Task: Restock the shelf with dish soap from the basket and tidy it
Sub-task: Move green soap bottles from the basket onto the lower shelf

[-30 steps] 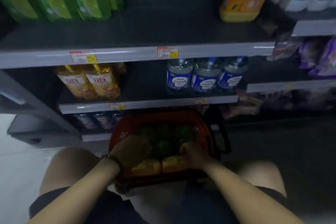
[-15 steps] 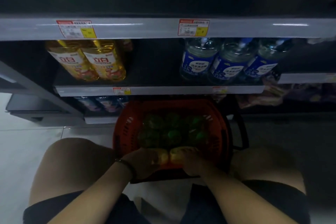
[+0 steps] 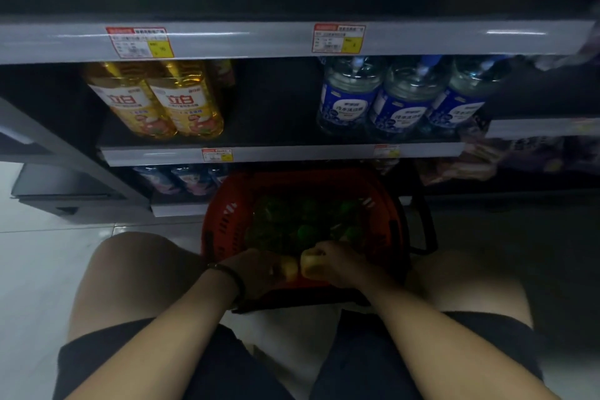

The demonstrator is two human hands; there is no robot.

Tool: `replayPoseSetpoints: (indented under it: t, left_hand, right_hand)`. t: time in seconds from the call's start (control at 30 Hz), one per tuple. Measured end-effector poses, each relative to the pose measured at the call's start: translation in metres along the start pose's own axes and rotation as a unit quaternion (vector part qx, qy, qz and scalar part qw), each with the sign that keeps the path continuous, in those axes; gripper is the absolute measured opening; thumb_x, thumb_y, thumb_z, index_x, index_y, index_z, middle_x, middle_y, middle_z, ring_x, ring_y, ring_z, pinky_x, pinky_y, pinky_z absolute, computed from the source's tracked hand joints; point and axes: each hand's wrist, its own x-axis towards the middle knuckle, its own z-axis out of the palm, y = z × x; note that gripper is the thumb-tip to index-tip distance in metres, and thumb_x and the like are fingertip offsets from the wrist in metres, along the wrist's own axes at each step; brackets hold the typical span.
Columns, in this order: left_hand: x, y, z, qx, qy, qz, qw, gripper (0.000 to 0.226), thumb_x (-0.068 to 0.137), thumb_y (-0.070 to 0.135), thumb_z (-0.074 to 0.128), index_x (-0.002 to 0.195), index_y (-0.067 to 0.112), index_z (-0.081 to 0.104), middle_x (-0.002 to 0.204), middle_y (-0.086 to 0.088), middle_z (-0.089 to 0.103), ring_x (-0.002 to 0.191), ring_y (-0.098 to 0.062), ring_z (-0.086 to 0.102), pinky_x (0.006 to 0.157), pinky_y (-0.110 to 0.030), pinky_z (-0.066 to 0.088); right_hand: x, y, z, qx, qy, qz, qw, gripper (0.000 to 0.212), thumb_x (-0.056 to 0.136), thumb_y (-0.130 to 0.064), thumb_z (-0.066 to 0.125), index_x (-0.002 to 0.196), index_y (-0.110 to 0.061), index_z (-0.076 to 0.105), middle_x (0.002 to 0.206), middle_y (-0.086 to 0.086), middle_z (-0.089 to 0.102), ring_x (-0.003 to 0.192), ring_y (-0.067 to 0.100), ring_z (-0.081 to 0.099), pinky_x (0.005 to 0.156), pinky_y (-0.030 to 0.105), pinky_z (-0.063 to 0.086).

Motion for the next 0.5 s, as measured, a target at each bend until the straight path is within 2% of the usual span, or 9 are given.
replayPoseSetpoints:
  t: [0.07, 0.13, 0.23, 0.33, 0.43, 0.5]
  left_hand:
    - [-0.001, 0.001, 0.002, -0.004, 0.017, -0.001, 1.0, 0.047, 0.107, 0.049, 0.05, 0.146, 0.023, 0.052, 0.14, -0.005, 0.061, 0.124, -0.024, 0.062, 0.105, -0.037, 0.05]
    - [-0.002, 0.002, 0.006, -0.029, 0.051, 0.005, 0.998, 0.055, 0.103, 0.047, 0.058, 0.151, 0.023, 0.047, 0.146, -0.004, 0.057, 0.131, -0.024, 0.057, 0.109, -0.037, 0.047]
    - [-0.013, 0.005, 0.01, -0.061, 0.115, 0.029, 0.991, 0.065, 0.097, 0.043, 0.07, 0.152, 0.021, 0.044, 0.148, -0.001, 0.054, 0.134, -0.021, 0.056, 0.109, -0.036, 0.049]
    - [-0.025, 0.013, 0.008, -0.099, 0.168, 0.068, 0.979, 0.077, 0.09, 0.043, 0.078, 0.154, 0.025, 0.039, 0.15, 0.006, 0.052, 0.137, -0.016, 0.054, 0.112, -0.037, 0.048]
    - [-0.039, 0.034, -0.006, -0.108, 0.225, 0.116, 0.961, 0.087, 0.08, 0.049, 0.085, 0.153, 0.035, 0.04, 0.145, 0.021, 0.047, 0.13, 0.0, 0.048, 0.11, -0.029, 0.045]
    - [-0.054, 0.053, -0.02, -0.174, 0.251, 0.149, 0.94, 0.094, 0.072, 0.052, 0.091, 0.151, 0.044, 0.04, 0.143, 0.029, 0.051, 0.129, 0.006, 0.051, 0.106, -0.022, 0.043]
  right_hand:
    - [-0.022, -0.003, -0.01, -0.014, 0.044, -0.018, 0.999, 0.044, 0.101, -0.034, 0.07, 0.143, -0.026, 0.06, 0.149, 0.012, 0.045, 0.134, 0.037, 0.051, 0.107, 0.038, 0.045]
    - [-0.046, -0.007, -0.02, -0.017, 0.093, -0.043, 0.995, 0.038, 0.098, -0.038, 0.073, 0.134, -0.028, 0.066, 0.142, 0.012, 0.042, 0.131, 0.038, 0.05, 0.105, 0.036, 0.042]
    - [-0.08, -0.015, -0.036, -0.008, 0.141, -0.077, 0.987, 0.034, 0.092, -0.056, 0.072, 0.123, -0.042, 0.067, 0.13, 0.003, 0.041, 0.123, 0.033, 0.051, 0.106, 0.041, 0.044]
    - [-0.114, -0.023, -0.058, 0.0, 0.171, -0.11, 0.979, 0.031, 0.093, -0.055, 0.07, 0.123, -0.049, 0.063, 0.127, -0.001, 0.038, 0.122, 0.026, 0.048, 0.107, 0.04, 0.045]
    - [-0.146, -0.034, -0.083, -0.064, 0.227, -0.148, 0.96, 0.032, 0.097, -0.051, 0.066, 0.128, -0.051, 0.059, 0.124, -0.004, 0.047, 0.122, 0.023, 0.045, 0.11, 0.041, 0.038]
    - [-0.17, -0.05, -0.104, -0.096, 0.269, -0.191, 0.939, 0.027, 0.099, -0.047, 0.064, 0.126, -0.048, 0.06, 0.115, -0.016, 0.055, 0.122, 0.019, 0.045, 0.111, 0.046, 0.033]
